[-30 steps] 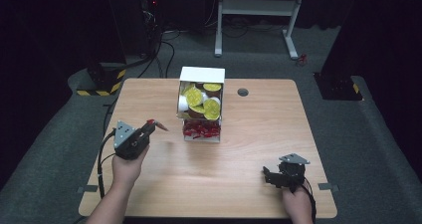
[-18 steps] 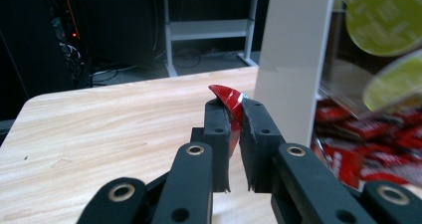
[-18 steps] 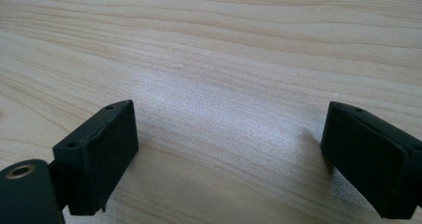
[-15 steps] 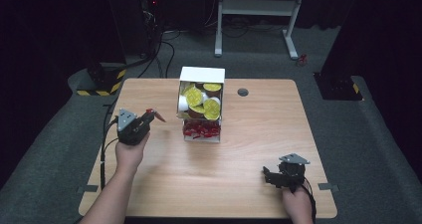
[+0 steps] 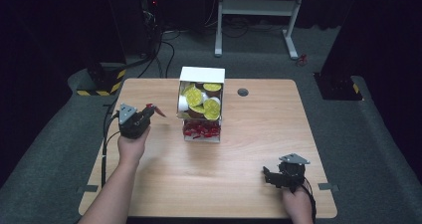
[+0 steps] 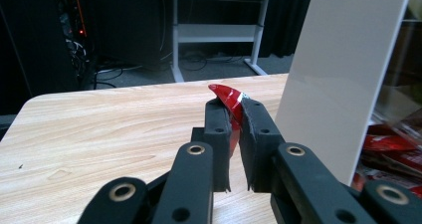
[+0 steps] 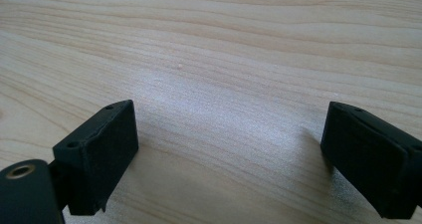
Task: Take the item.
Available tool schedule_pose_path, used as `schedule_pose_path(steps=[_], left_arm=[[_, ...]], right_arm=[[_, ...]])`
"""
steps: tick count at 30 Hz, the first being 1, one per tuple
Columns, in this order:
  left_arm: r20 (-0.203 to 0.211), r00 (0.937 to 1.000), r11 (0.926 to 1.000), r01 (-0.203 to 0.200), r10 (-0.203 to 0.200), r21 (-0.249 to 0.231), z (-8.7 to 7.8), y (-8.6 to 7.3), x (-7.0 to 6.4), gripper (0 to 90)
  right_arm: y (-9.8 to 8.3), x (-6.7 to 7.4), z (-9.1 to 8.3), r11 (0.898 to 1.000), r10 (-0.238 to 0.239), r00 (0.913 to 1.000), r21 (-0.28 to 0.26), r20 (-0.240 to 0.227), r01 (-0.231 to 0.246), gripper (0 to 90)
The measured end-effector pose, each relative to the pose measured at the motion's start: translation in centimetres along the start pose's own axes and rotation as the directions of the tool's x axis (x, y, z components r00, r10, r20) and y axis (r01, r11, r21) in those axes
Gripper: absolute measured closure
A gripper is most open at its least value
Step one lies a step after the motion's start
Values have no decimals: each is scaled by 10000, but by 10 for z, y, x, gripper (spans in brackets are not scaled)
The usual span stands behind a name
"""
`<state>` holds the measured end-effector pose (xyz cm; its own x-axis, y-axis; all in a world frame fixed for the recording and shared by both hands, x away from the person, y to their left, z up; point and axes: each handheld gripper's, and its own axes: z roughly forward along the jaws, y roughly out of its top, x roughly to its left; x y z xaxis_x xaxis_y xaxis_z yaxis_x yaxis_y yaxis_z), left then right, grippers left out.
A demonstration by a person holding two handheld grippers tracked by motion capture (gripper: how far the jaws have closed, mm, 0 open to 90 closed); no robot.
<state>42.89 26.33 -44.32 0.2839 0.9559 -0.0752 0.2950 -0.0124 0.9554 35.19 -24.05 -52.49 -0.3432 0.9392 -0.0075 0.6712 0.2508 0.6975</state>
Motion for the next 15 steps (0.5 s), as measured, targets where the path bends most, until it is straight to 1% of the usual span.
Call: schedule_pose_path(steps=[1, 2, 5, 7, 9, 13, 15], left_arm=[[-43, 10000, 10000, -38, 38, -17, 1, 0, 1, 824], [-7, 10000, 10000, 69, -69, -27, 2, -1, 1, 824], [21, 9999, 9999, 114, -113, -30, 5, -2, 1, 825], [-2, 10000, 10000, 90, -90, 40, 8, -4, 1, 825], [-20, 10000, 9999, 86, -85, 116, 12, -6, 0, 825], [-14, 10000, 9991, 50, -50, 417, 17, -11, -3, 826], [16, 10000, 9989, -59, 58, 475, 16, -11, -4, 825]], right_arm=[[0, 0, 0, 10000, -1, 10000, -1, 0, 1, 78], [0, 0, 0, 10000, -2, 10000, -1, 0, 2, 78], [0, 0, 0, 10000, -3, 10000, -2, -1, 3, 78], [0, 0, 0, 9999, -106, 9999, -12, -37, 106, 78], [0, 0, 0, 9999, -109, 9999, -9, -51, 109, 78], [0, 0, 0, 9999, -116, 9999, -11, -63, 116, 78], [0, 0, 0, 9999, -136, 9999, -8, -71, 136, 79]])
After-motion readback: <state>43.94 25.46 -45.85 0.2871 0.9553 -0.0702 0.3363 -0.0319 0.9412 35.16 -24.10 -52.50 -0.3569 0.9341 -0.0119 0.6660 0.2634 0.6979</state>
